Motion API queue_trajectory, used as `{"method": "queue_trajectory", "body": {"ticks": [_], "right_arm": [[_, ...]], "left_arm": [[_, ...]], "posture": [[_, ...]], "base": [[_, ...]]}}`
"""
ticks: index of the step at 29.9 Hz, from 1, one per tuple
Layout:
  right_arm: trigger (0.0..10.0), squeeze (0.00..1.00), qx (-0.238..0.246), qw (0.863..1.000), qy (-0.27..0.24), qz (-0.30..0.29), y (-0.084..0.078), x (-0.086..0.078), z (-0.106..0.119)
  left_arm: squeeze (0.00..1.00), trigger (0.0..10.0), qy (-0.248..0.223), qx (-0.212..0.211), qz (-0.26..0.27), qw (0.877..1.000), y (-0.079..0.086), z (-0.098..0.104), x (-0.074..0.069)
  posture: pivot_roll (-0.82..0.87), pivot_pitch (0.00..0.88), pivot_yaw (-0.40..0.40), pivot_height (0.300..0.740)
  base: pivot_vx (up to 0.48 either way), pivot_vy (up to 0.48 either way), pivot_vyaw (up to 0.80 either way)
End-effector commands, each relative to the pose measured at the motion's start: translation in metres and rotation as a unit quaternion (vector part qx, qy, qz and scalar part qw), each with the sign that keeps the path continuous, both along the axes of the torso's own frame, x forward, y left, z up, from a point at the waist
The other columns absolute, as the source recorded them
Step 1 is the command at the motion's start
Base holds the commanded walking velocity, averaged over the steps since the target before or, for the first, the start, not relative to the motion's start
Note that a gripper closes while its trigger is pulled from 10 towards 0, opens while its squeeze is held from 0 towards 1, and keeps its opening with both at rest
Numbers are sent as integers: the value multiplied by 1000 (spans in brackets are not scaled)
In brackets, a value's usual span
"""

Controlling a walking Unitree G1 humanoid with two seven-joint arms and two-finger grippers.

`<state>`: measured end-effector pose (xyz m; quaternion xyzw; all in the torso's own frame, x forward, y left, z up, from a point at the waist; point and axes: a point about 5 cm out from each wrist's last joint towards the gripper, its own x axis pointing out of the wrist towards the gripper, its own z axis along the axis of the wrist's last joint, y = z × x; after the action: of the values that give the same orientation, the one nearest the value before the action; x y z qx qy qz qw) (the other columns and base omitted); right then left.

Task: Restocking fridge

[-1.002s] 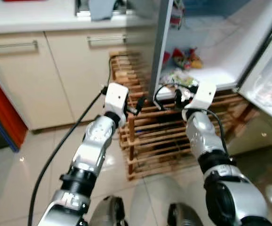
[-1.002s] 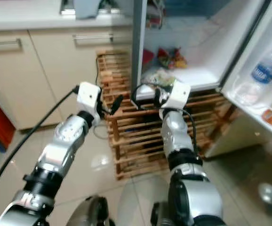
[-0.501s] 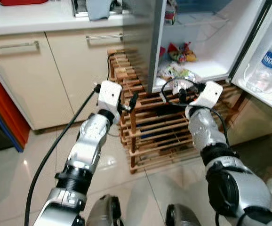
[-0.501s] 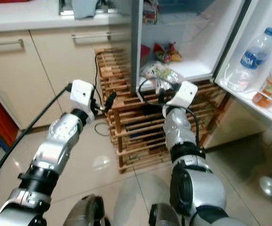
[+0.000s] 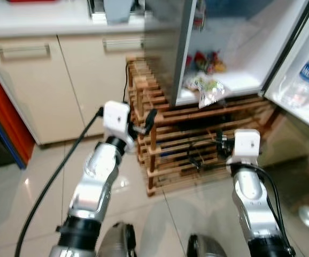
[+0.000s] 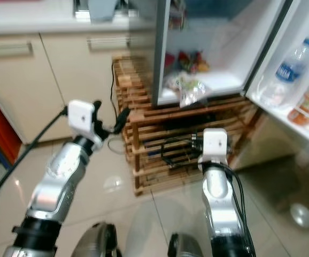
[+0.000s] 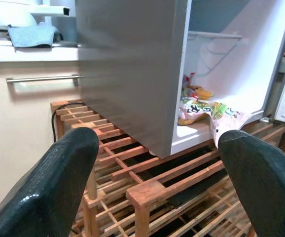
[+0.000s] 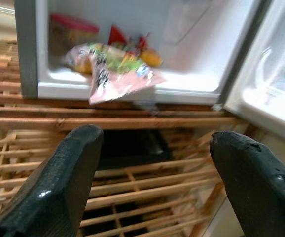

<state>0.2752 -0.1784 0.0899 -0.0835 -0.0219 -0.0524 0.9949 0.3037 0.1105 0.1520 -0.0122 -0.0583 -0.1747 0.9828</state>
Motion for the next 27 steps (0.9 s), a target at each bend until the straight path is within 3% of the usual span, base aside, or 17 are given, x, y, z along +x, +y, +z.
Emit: {"method": "queue_trajectory", "body": {"ticks": [1, 4, 9, 21, 27], "right_arm": [[10000, 0, -5, 1000, -22, 14, 1, -1, 14], [10000, 0, -3, 1000, -16, 15, 3, -1, 12], [10000, 0, 37, 999, -8, 15, 13, 17, 18], [10000, 0, 69, 997, 28, -20, -1, 28, 14], [10000, 0, 146, 987, 44, -51, -13, 40, 13]], "left_arm": [[0, 10000, -6, 0, -10, 1000, -1, 6, -1], [0, 10000, -13, 6, -12, 1000, -3, 9, 1], [0, 10000, -31, 6, -21, 999, -10, 20, 6], [0, 10000, -39, 3, -35, 999, -17, 24, 7], [0, 10000, -46, 0, -28, 999, -18, 26, 9]], "posture": [[-69, 0, -11, 675], [-72, 0, -7, 675], [-85, 0, 0, 675], [-102, 0, -2, 675], [-108, 0, 2, 675]], "base": [[480, 0, 0], [480, 0, 0], [480, 0, 0], [480, 0, 0], [480, 0, 0]]}}
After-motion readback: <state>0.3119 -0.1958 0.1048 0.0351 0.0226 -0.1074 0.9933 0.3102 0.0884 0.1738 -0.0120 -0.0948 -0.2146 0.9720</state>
